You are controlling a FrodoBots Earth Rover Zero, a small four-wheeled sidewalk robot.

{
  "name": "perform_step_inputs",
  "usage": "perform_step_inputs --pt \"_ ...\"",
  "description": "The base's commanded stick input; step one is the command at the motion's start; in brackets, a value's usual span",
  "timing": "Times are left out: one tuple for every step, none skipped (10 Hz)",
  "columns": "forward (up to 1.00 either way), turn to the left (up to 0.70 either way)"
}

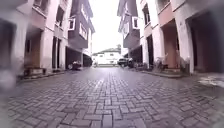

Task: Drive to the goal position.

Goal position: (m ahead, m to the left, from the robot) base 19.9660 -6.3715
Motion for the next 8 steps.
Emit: perform_step_inputs --pt "0.7 0.0" --pt "0.7 0.0" --pt "0.7 0.0" --pt "0.7 0.0" --pt "0.7 0.0" --pt "0.7 0.0" --pt "0.7 0.0" --pt "0.7 0.0"
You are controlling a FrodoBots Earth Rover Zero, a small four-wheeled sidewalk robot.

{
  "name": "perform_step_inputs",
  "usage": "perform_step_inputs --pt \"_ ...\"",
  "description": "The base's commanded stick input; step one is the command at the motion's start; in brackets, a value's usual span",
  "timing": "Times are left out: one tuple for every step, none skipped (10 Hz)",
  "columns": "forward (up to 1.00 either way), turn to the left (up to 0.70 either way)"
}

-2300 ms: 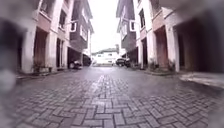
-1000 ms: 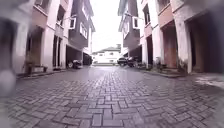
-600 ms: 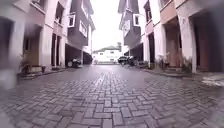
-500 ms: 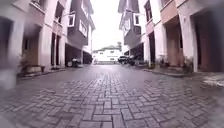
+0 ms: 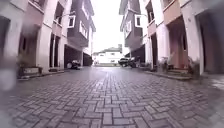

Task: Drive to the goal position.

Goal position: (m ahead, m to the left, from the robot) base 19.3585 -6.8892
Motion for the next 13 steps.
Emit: perform_step_inputs --pt "0.7 0.0" --pt "0.7 0.0" --pt "0.7 0.0" --pt "0.7 0.0" --pt "0.7 0.0" --pt "0.7 0.0" --pt "0.7 0.0" --pt "0.7 0.0" --pt "0.7 0.0" --pt "0.7 0.0" --pt "0.7 0.0" --pt "0.7 0.0" --pt "0.7 0.0"
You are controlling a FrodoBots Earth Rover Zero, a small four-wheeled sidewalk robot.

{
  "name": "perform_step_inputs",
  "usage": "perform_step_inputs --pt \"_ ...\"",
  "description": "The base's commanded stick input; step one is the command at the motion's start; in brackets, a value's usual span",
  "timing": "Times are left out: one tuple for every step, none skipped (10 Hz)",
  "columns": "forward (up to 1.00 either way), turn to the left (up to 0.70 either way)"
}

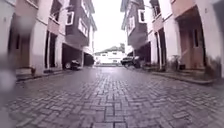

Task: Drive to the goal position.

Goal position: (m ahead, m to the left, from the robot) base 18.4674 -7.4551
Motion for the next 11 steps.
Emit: perform_step_inputs --pt "0.7 0.0" --pt "0.7 0.0" --pt "0.7 0.0" --pt "0.7 0.0" --pt "0.7 0.0" --pt "0.7 0.0" --pt "0.7 0.0" --pt "0.7 0.0" --pt "0.7 0.0" --pt "0.7 0.0" --pt "0.7 0.0"
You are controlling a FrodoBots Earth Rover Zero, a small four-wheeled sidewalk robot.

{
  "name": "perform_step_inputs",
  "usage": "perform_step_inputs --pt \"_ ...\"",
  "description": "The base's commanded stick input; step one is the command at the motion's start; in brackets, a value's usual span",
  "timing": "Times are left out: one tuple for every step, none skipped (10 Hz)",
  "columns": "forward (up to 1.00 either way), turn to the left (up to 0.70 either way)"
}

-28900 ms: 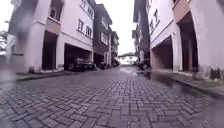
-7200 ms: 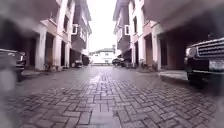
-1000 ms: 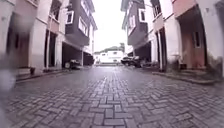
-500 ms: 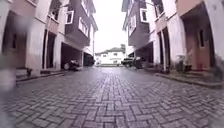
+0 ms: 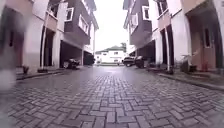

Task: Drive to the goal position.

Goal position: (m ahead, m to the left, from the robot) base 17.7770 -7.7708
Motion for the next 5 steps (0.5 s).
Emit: perform_step_inputs --pt "0.7 0.0" --pt "0.7 0.0" --pt "0.7 0.0" --pt "0.7 0.0" --pt "0.7 0.0"
